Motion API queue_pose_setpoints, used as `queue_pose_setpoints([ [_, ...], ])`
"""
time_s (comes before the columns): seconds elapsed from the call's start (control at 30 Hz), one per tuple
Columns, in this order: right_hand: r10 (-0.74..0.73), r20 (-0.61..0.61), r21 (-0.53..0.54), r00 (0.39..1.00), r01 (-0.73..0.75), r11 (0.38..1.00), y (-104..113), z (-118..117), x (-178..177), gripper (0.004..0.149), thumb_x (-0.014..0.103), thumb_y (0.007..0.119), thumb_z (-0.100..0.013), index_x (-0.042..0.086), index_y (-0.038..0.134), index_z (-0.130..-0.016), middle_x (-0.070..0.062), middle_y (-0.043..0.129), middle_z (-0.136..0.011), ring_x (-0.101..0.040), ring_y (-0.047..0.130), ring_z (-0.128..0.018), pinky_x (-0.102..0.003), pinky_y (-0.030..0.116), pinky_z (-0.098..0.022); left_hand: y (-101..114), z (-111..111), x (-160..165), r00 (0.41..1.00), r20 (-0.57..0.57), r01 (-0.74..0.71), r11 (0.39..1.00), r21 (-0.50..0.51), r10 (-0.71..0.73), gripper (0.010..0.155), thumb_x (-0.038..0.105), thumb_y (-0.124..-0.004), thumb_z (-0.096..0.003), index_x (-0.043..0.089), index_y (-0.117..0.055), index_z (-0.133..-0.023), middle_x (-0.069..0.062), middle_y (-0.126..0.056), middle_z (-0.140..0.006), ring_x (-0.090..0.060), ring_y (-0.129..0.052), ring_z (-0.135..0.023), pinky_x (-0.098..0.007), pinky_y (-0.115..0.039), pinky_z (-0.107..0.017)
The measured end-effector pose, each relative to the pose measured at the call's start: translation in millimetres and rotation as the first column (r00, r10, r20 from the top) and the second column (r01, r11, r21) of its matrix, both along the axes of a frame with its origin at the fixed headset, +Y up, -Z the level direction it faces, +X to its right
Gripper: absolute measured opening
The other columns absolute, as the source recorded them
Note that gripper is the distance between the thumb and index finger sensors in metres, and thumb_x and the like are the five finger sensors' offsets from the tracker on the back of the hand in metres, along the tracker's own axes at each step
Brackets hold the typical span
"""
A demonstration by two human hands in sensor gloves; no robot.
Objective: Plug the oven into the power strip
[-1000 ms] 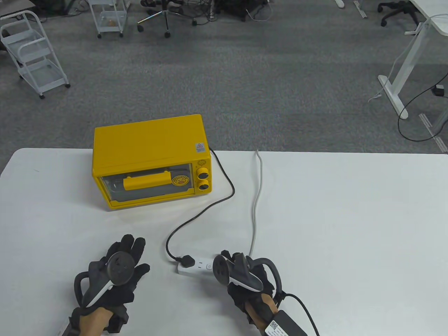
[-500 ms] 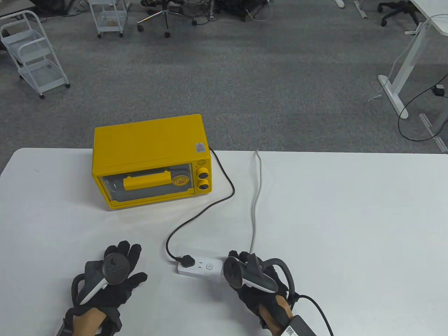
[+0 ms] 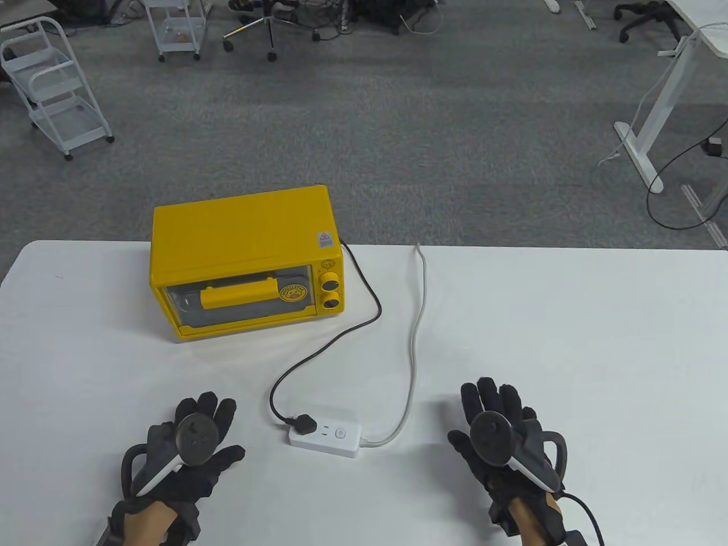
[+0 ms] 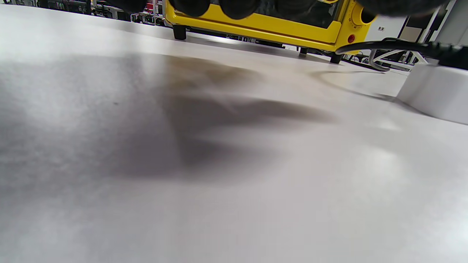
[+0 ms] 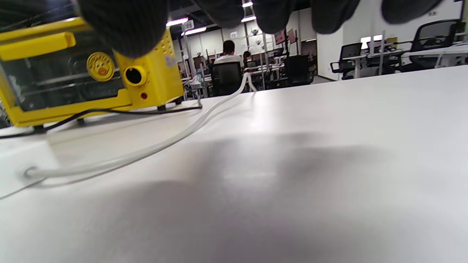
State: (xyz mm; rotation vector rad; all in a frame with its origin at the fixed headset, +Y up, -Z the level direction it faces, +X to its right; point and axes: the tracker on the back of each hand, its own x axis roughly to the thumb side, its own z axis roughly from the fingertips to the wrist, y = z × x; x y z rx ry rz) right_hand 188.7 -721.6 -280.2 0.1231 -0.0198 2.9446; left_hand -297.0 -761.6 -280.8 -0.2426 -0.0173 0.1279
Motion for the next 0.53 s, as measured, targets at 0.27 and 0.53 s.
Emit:
queue_pose_setpoints([
  [0.27, 0.020, 0.006, -0.087, 1.000, -0.020, 0.996, -13, -6, 2, 0.084, 0.055, 0.070, -0.045, 0.019, 0.037, -0.113, -0.023, 0.033, -0.120, -0.062, 0.036, -0.107, -0.081, 0.045, -0.066, -1, -3, -2, 1.000, -0.011, 0.003, 1.000, -0.013, -0.003, 0.090, 0.066, -0.057, -0.0323, 0.041, -0.038, -0.116, -0.001, -0.030, -0.131, -0.040, -0.034, -0.121, -0.068, -0.043, -0.080],
  [0.53, 0.013, 0.006, -0.128, 1.000, -0.012, 0.992, -20, -7, 0, 0.083, 0.054, 0.070, -0.045, 0.019, 0.037, -0.113, -0.023, 0.034, -0.120, -0.062, 0.037, -0.107, -0.081, 0.044, -0.067, -3, -3, 0, 1.000, 0.001, 0.021, 1.000, -0.015, -0.021, 0.089, 0.066, -0.057, -0.0324, 0.041, -0.039, -0.116, 0.000, -0.030, -0.131, -0.040, -0.035, -0.121, -0.068, -0.043, -0.080],
])
